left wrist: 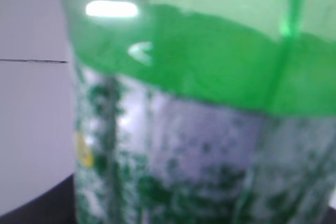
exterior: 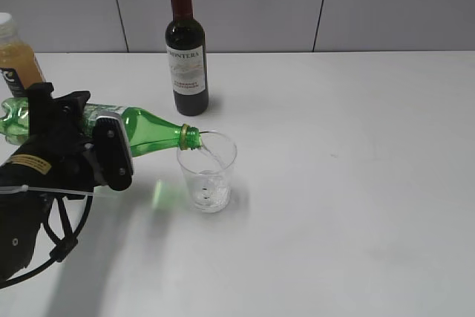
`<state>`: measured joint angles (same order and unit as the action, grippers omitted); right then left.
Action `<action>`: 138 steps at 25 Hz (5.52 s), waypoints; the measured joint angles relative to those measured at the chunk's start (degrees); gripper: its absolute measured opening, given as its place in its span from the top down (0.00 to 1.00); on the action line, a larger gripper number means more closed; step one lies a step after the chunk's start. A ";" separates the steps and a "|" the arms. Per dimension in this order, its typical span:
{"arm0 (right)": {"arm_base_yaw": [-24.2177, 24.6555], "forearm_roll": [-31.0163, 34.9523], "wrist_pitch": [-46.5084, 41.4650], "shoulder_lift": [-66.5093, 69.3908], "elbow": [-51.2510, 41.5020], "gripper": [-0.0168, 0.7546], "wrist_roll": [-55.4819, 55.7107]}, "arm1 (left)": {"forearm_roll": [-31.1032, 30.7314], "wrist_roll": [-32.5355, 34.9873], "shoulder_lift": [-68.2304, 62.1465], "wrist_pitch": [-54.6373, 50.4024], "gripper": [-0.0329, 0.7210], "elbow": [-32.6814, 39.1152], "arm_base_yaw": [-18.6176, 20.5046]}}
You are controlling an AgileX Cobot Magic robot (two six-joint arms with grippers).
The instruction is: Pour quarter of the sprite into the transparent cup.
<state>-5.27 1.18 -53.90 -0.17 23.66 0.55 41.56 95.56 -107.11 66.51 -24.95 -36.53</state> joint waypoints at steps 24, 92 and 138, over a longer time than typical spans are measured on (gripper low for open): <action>0.00 0.00 0.00 0.00 0.00 0.22 0.00 | -10.60 -69.95 0.34 0.17 0.35 0.00 3.57; 0.00 0.00 -0.02 0.00 0.00 0.22 0.07 | -36.58 -93.47 7.89 0.78 0.14 -1.15 21.00; 0.00 0.00 -0.07 0.00 0.00 0.22 0.03 | -38.05 -87.09 61.25 -128.58 0.17 -15.49 36.98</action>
<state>-5.27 1.18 -53.97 -0.17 23.66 0.58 3.51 8.46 -45.87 -62.07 -40.44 0.45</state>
